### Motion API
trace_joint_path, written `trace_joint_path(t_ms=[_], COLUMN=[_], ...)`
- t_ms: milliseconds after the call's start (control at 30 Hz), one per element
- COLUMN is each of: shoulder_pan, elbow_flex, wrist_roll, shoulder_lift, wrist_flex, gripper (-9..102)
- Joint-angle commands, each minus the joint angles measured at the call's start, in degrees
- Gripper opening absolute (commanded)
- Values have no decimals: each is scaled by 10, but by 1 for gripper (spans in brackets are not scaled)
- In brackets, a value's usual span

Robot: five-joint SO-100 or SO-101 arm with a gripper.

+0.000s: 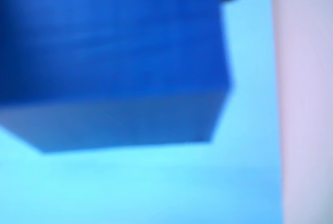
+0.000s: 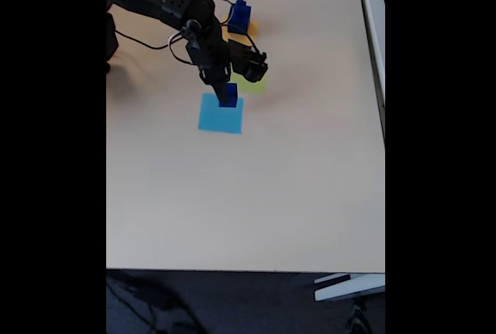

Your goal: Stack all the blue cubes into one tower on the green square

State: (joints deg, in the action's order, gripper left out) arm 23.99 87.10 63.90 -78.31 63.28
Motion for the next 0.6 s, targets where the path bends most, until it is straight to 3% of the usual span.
trace_joint_path(t_ms=[0, 567], shoulder_pan=[3, 4], elbow_flex=[-33, 39], wrist_roll=[-5, 21], shoulder_lift=[-5, 2], wrist_flex=[-15, -69], gripper=[0, 1])
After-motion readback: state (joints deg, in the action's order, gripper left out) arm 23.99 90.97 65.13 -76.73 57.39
